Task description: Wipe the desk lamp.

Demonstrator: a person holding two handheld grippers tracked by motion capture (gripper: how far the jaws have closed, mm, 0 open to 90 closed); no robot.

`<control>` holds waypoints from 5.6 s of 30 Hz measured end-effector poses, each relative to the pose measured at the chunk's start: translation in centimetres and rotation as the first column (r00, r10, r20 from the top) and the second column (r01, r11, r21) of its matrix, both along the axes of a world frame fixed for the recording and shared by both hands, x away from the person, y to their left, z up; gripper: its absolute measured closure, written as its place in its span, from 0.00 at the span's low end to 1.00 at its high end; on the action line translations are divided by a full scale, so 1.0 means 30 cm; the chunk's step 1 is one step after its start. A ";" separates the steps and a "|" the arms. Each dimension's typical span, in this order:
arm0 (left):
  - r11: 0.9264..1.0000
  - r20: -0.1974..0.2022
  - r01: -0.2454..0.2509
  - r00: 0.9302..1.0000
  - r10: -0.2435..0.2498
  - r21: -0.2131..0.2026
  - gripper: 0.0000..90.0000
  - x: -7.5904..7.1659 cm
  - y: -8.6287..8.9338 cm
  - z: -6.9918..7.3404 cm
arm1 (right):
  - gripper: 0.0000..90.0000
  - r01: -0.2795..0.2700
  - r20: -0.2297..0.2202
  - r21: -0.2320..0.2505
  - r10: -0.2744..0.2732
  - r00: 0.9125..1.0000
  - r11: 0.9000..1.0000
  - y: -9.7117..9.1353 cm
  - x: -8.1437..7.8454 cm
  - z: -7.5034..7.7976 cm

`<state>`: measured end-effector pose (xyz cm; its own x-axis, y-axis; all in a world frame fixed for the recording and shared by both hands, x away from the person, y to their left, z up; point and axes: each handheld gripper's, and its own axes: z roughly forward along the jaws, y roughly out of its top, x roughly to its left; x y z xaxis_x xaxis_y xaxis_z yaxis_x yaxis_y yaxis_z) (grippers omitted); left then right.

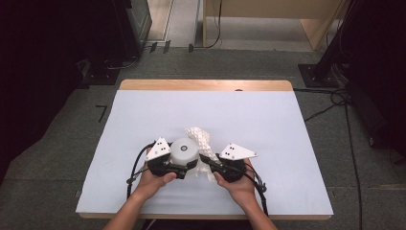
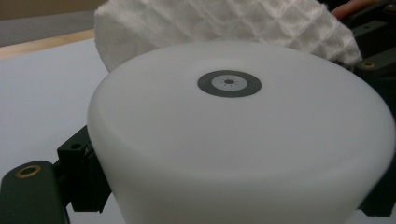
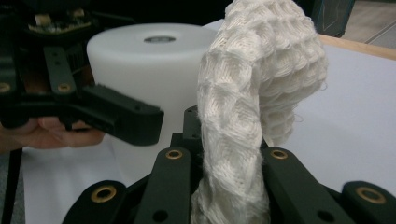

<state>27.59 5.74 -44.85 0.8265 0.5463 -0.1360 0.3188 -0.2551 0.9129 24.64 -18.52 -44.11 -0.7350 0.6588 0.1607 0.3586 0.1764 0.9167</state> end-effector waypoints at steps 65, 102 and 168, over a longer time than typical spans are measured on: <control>0.989 0.040 -0.135 0.990 0.138 -0.066 0.10 -0.002 0.059 0.024 | 0.88 0.007 -0.083 0.003 -0.007 0.996 1.000 0.046 0.000 -0.063; 0.999 0.046 -0.047 0.998 0.046 0.024 0.10 0.005 0.031 0.016 | 0.88 -0.003 -0.009 0.046 0.004 1.000 0.999 0.020 -0.009 0.001; 0.990 -0.023 -0.110 0.994 0.108 -0.083 0.10 -0.008 0.060 0.008 | 0.89 0.042 -0.058 -0.010 -0.042 0.997 0.999 0.038 -0.005 -0.040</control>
<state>27.36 7.54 -44.61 0.7597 0.6189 -0.1997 0.3570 -0.1403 0.9235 24.49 -17.39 -45.31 -0.6961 0.6905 0.1968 0.4188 0.1680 0.8924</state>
